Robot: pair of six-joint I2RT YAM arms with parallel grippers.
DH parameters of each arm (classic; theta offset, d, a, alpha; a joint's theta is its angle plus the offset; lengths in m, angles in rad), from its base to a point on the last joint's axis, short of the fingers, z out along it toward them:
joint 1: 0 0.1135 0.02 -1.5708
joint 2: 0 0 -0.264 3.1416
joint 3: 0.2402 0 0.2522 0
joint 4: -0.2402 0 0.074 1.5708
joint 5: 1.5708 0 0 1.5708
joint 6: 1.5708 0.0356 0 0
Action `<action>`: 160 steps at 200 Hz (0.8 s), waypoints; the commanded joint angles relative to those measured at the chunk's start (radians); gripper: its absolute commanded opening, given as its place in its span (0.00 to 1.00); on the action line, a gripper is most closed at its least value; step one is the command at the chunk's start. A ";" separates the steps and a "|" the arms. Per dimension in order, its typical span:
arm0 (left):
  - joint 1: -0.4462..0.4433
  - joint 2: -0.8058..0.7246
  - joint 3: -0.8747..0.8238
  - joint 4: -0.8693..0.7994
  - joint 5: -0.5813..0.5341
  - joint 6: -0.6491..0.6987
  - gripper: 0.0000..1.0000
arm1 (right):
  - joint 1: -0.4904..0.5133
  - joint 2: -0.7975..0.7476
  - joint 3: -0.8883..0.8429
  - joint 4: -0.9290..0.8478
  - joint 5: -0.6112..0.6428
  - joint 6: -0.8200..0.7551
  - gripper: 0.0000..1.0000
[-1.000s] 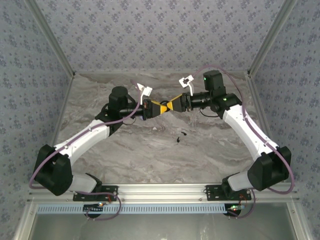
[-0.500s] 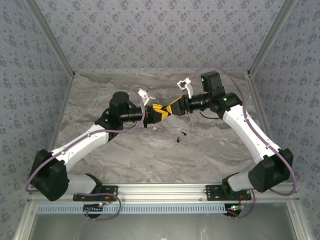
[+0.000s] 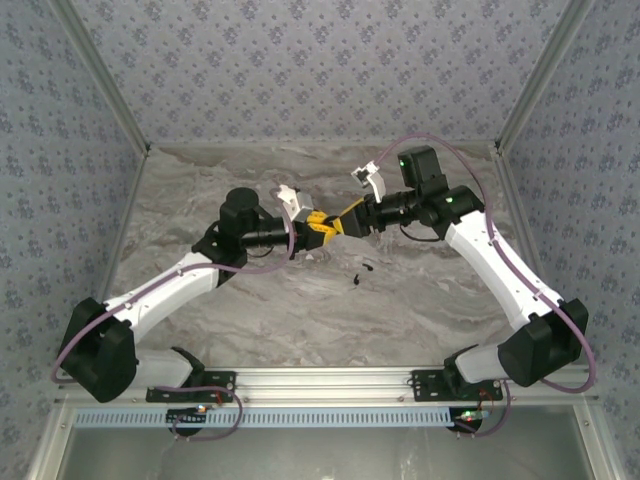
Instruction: Insert the wireless bluetooth earbuds into the charging case
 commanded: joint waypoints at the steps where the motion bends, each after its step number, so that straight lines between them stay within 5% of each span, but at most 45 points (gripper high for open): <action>1: -0.013 -0.040 -0.001 0.042 0.013 0.037 0.19 | 0.005 -0.018 0.023 -0.035 0.030 -0.026 0.54; 73: -0.025 -0.056 -0.010 0.025 0.039 0.059 0.19 | -0.007 -0.017 0.022 -0.016 0.155 0.013 0.54; 160: -0.036 -0.072 -0.012 0.020 0.043 0.072 0.19 | -0.022 -0.014 0.017 -0.018 0.153 0.028 0.54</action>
